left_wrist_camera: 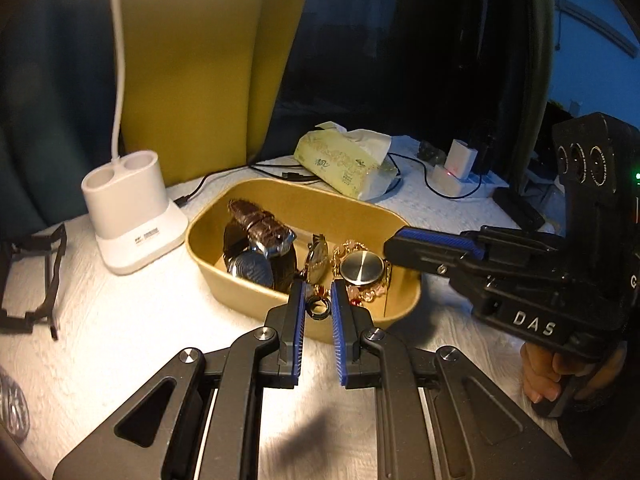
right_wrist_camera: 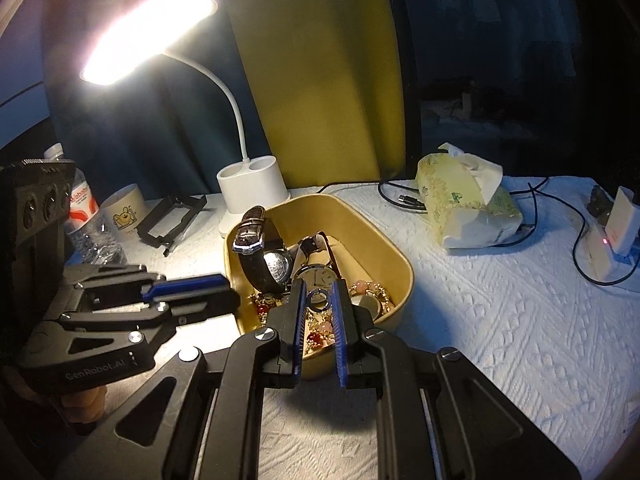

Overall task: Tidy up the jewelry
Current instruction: 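Carry both rings over the tan box, then open both tools to drop the rings into the tan box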

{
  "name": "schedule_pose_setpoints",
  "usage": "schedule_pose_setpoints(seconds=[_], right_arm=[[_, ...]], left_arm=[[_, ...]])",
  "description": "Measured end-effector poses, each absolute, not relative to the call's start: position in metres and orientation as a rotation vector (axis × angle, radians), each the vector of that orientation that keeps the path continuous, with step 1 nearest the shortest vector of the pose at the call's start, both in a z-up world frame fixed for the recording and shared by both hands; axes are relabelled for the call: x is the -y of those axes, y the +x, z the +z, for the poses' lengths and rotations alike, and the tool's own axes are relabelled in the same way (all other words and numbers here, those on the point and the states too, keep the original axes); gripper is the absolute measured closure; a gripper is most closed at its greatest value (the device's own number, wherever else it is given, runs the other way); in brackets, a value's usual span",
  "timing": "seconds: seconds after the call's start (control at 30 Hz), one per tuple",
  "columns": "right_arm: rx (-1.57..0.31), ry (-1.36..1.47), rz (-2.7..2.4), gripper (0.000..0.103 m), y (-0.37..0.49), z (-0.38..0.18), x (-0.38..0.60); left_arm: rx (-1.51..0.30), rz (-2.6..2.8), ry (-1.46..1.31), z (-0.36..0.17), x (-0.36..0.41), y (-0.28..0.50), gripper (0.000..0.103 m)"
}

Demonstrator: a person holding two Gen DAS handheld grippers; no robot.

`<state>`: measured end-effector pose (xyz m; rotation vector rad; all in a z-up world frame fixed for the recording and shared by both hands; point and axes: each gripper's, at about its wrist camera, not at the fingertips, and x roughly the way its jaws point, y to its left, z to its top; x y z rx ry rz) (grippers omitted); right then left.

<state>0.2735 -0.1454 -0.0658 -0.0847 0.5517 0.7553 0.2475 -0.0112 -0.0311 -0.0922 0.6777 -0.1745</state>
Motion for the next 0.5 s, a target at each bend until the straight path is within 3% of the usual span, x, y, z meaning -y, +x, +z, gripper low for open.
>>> schedule_pose_setpoints(seconds=[0.5], right_arm=[[-0.579, -0.09, 0.742, 0.091, 0.284, -0.073, 0.14]], left_arm=[[-0.706, -0.208, -0.116, -0.03, 0.009, 0.256, 0.088]])
